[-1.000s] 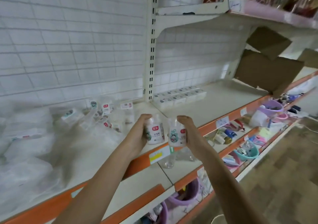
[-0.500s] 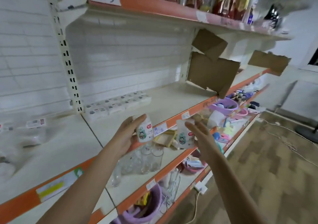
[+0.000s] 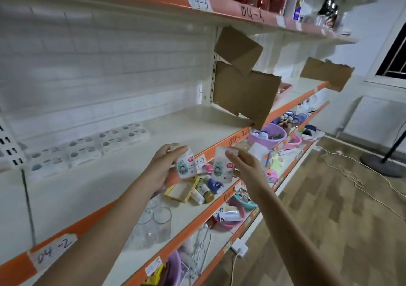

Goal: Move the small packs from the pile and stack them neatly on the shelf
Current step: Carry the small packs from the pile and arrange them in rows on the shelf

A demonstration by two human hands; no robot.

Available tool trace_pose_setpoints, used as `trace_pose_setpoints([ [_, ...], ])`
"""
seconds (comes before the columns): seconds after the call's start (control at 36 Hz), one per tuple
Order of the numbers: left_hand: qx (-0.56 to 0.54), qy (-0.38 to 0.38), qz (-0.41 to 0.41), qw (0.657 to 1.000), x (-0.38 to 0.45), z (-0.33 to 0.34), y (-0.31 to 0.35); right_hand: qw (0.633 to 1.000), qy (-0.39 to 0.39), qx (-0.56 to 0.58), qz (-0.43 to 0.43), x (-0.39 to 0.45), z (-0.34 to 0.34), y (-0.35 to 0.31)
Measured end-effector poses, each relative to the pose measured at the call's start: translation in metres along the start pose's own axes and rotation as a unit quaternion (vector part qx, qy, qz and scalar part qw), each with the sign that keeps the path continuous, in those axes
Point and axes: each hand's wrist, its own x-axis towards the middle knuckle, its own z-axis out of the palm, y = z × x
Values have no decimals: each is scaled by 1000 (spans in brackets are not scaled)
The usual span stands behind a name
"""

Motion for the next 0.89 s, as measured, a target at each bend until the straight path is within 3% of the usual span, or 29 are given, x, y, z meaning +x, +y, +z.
trace_pose_setpoints([
  [0.22,65,24,54,996,118,0,8,998,-41,-23,-36,114,-3,8],
  [0.47,137,106,90,981,233,-31,35,991,-125,-38,-35,268,21,27],
  [0.75,161,217,61,961,298,-61,26,982,-186,-21,-6,373,70,65],
  [0.89,220,220,79,947,310,-66,22,969,-246,-30,4,409,96,90],
])
